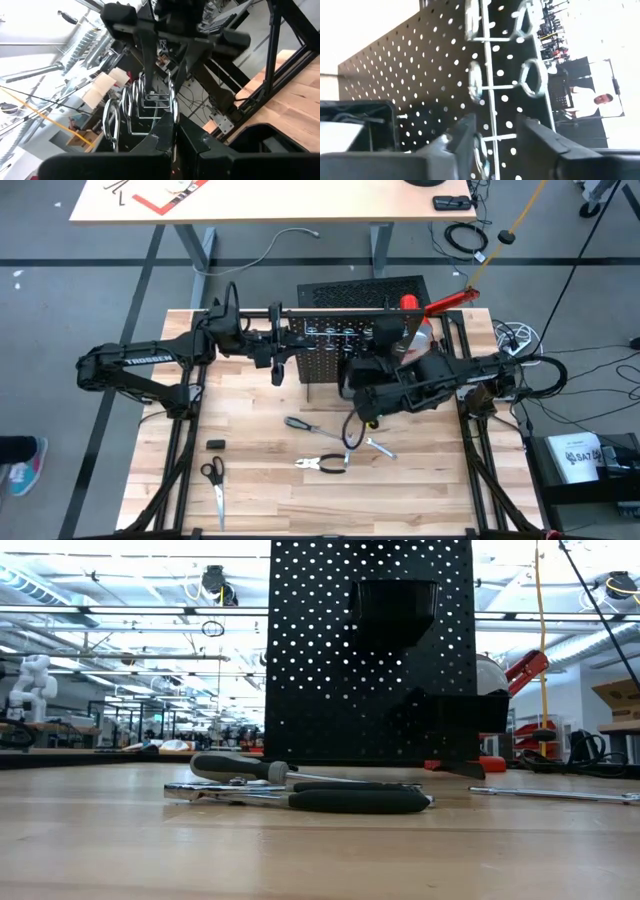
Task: Hang tools onto peg board
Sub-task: Adjust the pegboard
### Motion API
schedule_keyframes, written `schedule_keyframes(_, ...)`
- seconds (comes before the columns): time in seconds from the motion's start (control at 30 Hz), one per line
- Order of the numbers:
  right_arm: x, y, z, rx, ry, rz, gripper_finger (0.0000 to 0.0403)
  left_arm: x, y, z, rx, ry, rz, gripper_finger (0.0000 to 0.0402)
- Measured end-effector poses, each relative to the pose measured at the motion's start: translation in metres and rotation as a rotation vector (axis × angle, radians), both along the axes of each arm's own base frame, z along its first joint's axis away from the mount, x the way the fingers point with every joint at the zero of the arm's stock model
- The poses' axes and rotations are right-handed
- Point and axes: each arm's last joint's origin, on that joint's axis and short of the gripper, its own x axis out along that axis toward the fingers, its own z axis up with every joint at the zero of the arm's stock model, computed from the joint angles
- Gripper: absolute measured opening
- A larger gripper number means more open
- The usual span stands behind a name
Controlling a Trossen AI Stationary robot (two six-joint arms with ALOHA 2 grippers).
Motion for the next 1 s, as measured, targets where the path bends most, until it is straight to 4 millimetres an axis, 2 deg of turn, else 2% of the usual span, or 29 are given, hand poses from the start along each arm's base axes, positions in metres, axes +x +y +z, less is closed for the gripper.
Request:
schedule_keyframes(0.13, -0.007, 0.009, 0.004, 0.029, -0.055, 0.014, 0.0178, 0.000, 0.000, -0.001, 0.000, 0.006, 0.002, 0.0010)
schedule_keyframes(0.23, -0.017, 0.018, 0.010, 0.044, -0.071, 0.057, 0.0194, 0.000, 0.000, -0.001, 0.000, 0.007, 0.003, 0.0010)
schedule_keyframes(0.5, -0.060, 0.035, 0.036, 0.239, -0.270, 0.123, 0.0187, 0.000, 0.000, -0.001, -0.001, 0.007, 0.007, 0.0010)
schedule_keyframes(0.6, -0.069, 0.041, 0.041, 0.295, -0.318, 0.155, 0.0181, 0.000, 0.000, -0.001, -0.001, 0.007, 0.008, 0.0010)
schedule_keyframes(0.77, -0.065, 0.056, 0.050, 0.334, -0.378, 0.254, 0.0178, 0.000, 0.001, -0.001, -0.001, 0.008, 0.008, 0.0010)
schedule_keyframes(0.9, -0.055, 0.064, 0.062, 0.403, -0.408, 0.429, 0.0178, 0.000, 0.001, -0.001, -0.002, 0.009, 0.008, 0.0010)
schedule_keyframes(1.0, -0.049, 0.065, 0.070, 0.392, -0.434, 0.507, 0.0178, 0.000, 0.001, -0.001, -0.004, 0.010, 0.008, 0.0010)
